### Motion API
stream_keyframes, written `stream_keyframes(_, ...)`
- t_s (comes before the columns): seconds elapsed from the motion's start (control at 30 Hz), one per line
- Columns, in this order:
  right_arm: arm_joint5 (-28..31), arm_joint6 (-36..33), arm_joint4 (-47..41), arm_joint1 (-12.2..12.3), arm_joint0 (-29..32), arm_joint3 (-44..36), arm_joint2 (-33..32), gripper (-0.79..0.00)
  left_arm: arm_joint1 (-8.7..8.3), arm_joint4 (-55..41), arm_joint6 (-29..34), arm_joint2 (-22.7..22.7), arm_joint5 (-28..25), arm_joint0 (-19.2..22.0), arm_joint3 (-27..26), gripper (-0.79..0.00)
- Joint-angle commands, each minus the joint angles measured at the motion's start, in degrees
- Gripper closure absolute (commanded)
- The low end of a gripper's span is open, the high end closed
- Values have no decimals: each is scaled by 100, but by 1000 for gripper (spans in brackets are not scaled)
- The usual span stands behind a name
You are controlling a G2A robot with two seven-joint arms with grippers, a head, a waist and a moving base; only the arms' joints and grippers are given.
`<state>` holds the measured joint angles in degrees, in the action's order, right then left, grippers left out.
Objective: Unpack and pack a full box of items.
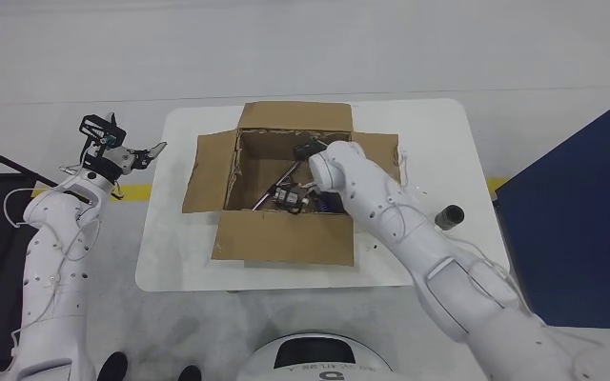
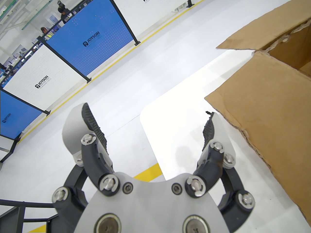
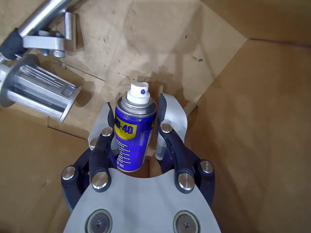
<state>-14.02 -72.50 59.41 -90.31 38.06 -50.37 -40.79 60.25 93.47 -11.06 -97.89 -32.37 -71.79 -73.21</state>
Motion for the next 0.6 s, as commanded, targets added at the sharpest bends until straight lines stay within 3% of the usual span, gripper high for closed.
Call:
stream_keyframes(0.0,9,-27,-30,-49,-62,141,51,-345,0,0,0,0,0,0,0,-785)
stream_keyframes(0.1,0,5,-73,-131,-148,331,122,-292,0,0,0,0,0,0,0,-785)
stream_keyframes(0.2,-60,58,-80,-194,-206,451,163,0,0,0,0,0,0,0,0,-785)
stream_keyframes(0.4,-56,374,-12,-197,-136,233,91,0,0,0,0,0,0,0,0,-785)
stream_keyframes(0.57,236,946,182,73,422,-903,-388,0,0,0,0,0,0,0,0,-785)
